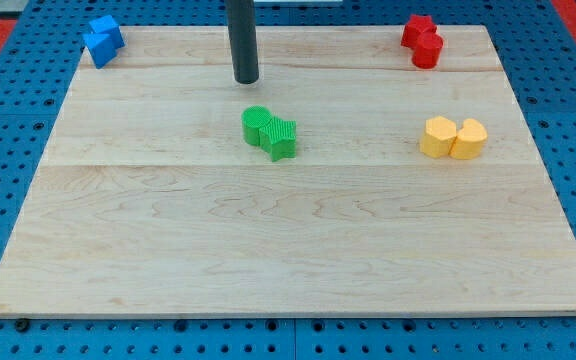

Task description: Move green star slightly down and up

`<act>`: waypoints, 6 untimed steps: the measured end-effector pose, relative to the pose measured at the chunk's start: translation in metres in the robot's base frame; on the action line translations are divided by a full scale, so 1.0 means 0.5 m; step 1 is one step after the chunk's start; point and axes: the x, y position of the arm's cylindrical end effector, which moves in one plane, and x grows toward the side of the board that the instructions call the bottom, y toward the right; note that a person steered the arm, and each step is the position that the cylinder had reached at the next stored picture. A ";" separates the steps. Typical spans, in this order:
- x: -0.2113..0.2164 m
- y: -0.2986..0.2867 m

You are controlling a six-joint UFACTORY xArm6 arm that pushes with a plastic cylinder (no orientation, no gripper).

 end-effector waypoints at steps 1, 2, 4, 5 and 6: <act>-0.005 0.004; -0.005 0.007; 0.040 0.066; 0.079 0.097; 0.159 0.104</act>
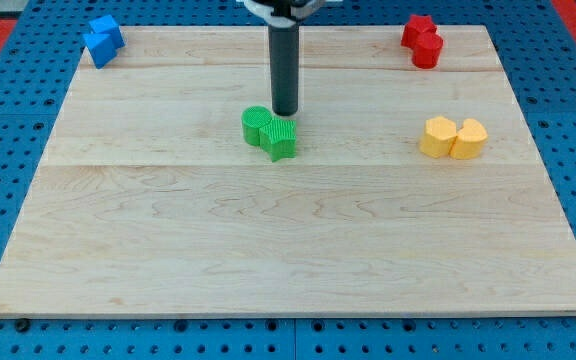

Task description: Move green star slightly down and up

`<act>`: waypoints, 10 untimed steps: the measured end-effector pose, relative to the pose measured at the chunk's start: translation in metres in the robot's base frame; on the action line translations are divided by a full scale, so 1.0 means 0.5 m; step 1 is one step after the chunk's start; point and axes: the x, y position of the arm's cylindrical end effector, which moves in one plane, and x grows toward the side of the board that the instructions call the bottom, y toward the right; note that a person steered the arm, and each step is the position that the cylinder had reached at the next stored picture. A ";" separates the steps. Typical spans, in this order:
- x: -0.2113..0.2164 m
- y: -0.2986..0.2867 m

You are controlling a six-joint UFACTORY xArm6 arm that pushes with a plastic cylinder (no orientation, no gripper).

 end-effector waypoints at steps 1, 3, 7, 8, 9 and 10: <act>0.070 0.001; 0.134 0.075; 0.309 -0.006; 0.262 -0.031; 0.209 -0.036; 0.162 -0.036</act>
